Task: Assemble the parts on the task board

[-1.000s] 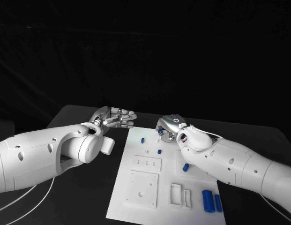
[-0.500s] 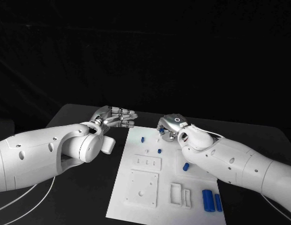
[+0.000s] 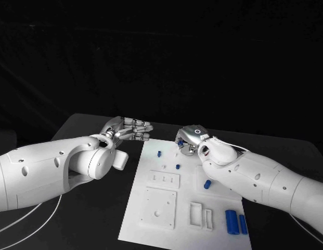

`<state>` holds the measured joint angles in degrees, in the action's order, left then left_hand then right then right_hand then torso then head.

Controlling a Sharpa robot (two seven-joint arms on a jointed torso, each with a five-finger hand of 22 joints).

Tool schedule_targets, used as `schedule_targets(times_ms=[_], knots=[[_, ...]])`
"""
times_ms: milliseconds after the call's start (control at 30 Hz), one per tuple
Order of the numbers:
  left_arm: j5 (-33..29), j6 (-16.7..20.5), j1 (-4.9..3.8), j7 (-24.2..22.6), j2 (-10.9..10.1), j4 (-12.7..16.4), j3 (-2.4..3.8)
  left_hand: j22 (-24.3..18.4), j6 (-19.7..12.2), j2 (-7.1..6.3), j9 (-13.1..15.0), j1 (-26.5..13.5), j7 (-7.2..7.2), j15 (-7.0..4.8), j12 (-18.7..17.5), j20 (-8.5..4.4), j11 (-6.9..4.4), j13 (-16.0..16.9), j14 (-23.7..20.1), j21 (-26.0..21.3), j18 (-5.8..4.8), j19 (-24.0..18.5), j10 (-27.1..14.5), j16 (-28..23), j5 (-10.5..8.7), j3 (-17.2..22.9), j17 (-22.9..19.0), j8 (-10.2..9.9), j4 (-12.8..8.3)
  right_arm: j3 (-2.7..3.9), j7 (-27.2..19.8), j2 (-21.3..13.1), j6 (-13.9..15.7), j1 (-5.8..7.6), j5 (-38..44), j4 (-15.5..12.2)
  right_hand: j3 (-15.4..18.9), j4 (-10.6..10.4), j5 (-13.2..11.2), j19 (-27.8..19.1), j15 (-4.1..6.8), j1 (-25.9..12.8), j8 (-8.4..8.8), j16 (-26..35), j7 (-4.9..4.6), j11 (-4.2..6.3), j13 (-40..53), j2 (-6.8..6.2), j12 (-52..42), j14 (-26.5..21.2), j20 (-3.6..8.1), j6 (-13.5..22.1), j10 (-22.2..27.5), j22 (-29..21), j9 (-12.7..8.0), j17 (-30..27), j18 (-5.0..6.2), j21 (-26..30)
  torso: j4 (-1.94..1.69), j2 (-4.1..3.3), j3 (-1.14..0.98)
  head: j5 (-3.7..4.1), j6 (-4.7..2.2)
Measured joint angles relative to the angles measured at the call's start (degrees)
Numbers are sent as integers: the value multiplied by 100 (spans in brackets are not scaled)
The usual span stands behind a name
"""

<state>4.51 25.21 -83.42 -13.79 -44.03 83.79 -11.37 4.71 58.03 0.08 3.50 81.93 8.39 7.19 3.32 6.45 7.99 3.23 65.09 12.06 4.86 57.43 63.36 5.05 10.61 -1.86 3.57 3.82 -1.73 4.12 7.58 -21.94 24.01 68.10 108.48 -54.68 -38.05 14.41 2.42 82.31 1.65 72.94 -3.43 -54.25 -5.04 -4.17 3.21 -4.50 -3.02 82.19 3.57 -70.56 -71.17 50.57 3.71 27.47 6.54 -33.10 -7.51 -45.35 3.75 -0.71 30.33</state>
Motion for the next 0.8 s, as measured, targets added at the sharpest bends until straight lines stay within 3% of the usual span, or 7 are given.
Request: schedule_targets(times_ms=[800], knots=[[12, -2, -2, 7, 0, -30, 0, -8, 0, 0, 0, 0, 0, 0, 0, 0, -21, 0, 0, 0, 0, 0, -20, 0, 0, 0, 0, 0, 0, -12, -17, -37, -55, -31, -6, -230, 2, -1, 24, 52, 0, -54, 1, 0, -20, -21, 19, -53, -53, 1, -9, -20, -21, 149, -4, -6, -4, 143, 7, -8, 18, -19, 14]])
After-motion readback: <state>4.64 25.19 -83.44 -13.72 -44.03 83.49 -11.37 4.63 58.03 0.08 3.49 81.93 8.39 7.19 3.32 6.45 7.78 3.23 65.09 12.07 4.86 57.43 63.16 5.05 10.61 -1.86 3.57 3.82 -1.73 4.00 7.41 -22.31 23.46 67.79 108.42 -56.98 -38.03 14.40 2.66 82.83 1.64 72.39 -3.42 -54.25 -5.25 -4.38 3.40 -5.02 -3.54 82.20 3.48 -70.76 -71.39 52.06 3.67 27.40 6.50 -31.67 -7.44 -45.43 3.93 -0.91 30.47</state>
